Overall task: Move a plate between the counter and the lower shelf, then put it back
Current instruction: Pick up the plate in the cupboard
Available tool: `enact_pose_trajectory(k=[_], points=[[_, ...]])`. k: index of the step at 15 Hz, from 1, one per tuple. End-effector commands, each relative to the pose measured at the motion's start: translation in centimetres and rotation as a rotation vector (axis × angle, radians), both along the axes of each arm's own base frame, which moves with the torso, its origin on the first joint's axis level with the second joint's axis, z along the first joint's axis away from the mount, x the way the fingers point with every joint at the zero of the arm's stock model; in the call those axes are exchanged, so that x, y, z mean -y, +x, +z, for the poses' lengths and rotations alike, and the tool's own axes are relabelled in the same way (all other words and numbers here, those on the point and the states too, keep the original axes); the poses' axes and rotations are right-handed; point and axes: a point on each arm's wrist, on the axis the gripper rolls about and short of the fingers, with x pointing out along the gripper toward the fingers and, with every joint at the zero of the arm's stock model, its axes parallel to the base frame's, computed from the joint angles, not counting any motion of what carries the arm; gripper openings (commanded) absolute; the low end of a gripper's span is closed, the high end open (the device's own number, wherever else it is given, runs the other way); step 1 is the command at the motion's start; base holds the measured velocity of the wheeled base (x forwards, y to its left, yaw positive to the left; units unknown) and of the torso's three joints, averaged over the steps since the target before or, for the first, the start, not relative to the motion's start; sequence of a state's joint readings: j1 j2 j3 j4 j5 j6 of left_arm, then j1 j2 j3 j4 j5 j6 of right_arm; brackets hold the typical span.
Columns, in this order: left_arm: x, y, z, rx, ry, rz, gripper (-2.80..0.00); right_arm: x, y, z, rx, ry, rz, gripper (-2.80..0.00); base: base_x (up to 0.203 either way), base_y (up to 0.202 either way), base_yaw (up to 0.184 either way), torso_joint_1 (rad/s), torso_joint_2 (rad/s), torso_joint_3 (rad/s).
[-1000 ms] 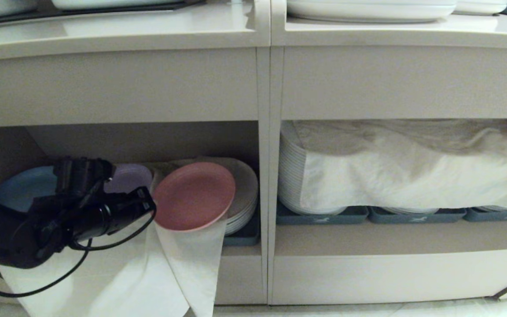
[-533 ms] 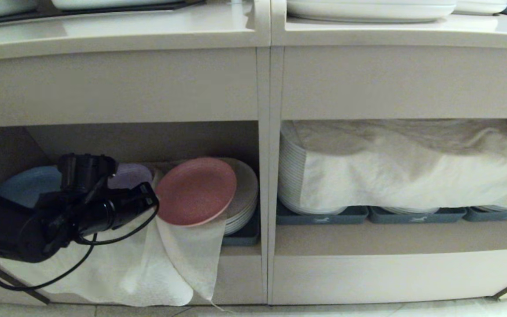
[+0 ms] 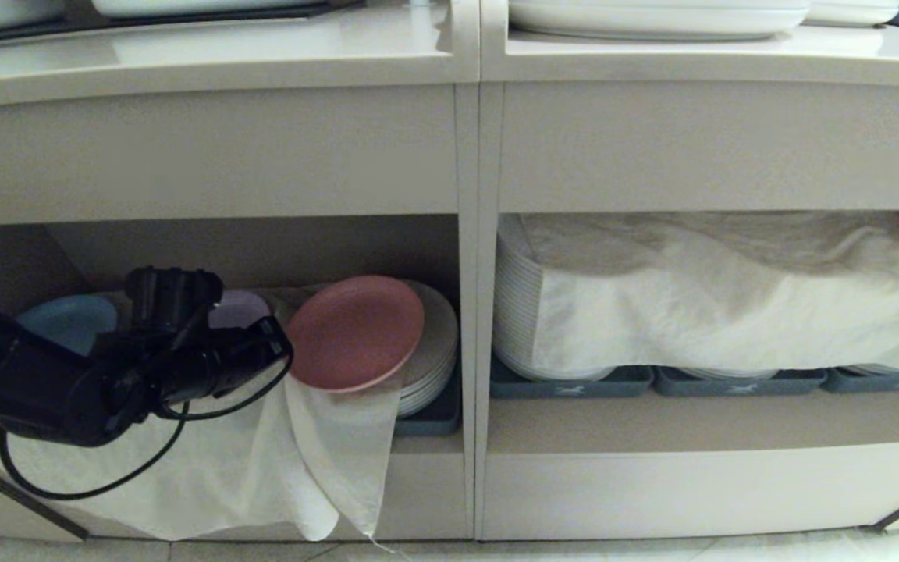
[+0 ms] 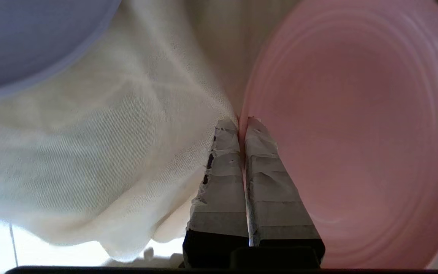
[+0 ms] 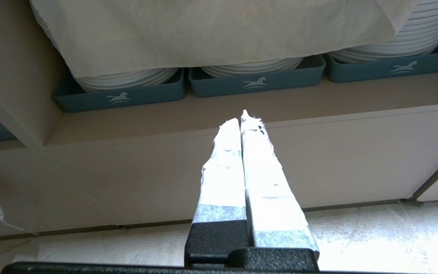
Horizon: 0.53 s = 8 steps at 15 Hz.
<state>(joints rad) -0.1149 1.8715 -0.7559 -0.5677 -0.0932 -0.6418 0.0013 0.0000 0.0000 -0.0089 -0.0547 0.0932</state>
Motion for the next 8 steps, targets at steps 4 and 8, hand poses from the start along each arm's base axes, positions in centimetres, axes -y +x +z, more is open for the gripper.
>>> enact_pose_trajectory(k=[4,8], points=[[0.2,1.7,-1.3,-0.023,-0.002,0.001,-2.80,0.0,0.0,0.0,0.000,0.000,0.000,-2.80,0.000,0.000,0.000,0.000,0.00,0.000],[0.8,2.4,-1.7,-0.027,-0.002,-0.011,-2.80,0.0,0.0,0.0,0.000,0.000,0.000,-2.80,0.000,0.000,0.000,0.000,0.00,0.000]])
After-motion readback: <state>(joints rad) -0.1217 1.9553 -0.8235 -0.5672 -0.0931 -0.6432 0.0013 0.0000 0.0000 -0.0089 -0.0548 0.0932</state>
